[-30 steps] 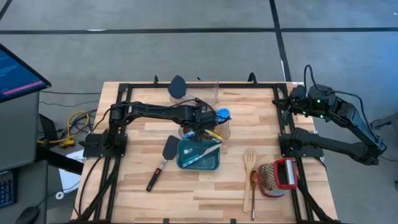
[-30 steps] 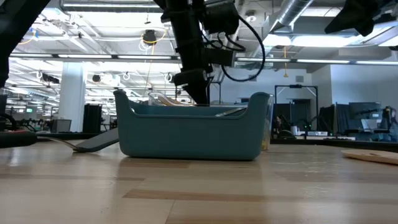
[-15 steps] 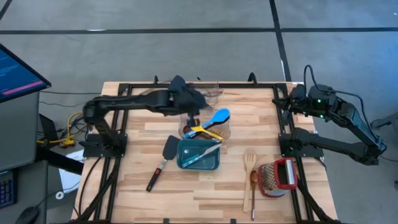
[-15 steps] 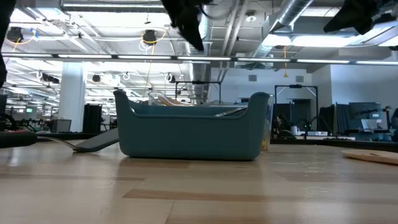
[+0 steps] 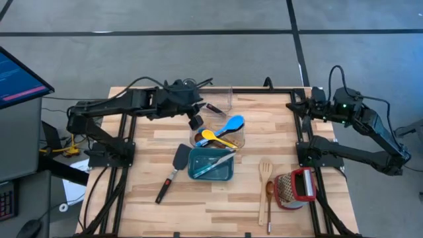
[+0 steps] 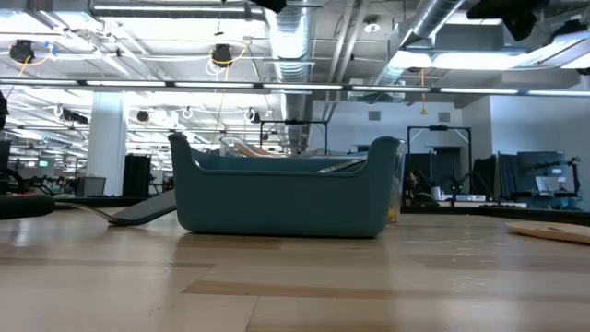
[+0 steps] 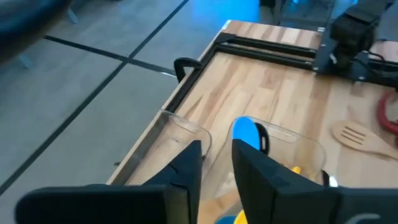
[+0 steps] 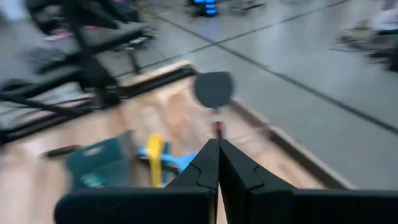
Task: Pick & Place Kitchen Items
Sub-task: Put the turner spatula into the top transparent bin
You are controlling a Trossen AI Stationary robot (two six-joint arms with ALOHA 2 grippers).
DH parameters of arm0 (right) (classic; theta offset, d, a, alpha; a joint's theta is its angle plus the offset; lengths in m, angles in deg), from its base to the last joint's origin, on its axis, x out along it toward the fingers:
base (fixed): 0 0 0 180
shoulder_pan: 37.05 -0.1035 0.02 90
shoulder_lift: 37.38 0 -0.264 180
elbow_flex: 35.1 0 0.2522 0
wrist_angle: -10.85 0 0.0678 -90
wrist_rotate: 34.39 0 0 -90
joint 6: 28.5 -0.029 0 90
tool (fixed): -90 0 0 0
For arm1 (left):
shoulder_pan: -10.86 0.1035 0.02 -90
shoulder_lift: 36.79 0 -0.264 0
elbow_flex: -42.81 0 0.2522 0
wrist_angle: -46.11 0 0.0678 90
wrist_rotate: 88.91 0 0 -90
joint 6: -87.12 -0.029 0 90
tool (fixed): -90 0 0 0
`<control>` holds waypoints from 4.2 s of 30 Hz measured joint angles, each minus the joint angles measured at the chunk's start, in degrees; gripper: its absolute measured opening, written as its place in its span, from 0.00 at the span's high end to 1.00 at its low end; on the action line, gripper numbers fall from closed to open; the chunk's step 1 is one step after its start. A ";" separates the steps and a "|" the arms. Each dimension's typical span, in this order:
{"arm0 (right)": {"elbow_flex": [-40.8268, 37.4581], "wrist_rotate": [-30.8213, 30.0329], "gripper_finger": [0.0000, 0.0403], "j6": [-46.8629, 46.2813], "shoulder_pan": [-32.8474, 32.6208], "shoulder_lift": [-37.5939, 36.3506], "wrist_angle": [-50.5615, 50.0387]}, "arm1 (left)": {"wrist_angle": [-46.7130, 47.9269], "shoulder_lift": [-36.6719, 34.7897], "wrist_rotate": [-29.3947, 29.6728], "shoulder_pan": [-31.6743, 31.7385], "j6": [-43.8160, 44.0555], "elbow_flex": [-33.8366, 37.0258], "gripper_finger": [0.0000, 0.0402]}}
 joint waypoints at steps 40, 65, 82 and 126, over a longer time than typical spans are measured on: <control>0.00 -12.52 1.00 -18.67 -25.19 14.47 3.10 | 11.72 0.14 -0.37 -1.96 0.00 0.02 1.00; 9.73 -21.63 1.00 -13.10 -31.00 27.97 3.19 | 16.52 -10.98 -14.11 -3.99 35.87 26.25 1.00; 10.78 -21.39 1.00 -2.08 -21.93 27.43 3.06 | 4.16 -11.90 -17.22 -15.82 61.42 33.81 1.00; 10.75 -21.23 1.00 2.47 -16.84 27.58 5.66 | -9.03 -1.65 -30.41 -26.97 83.18 33.75 1.00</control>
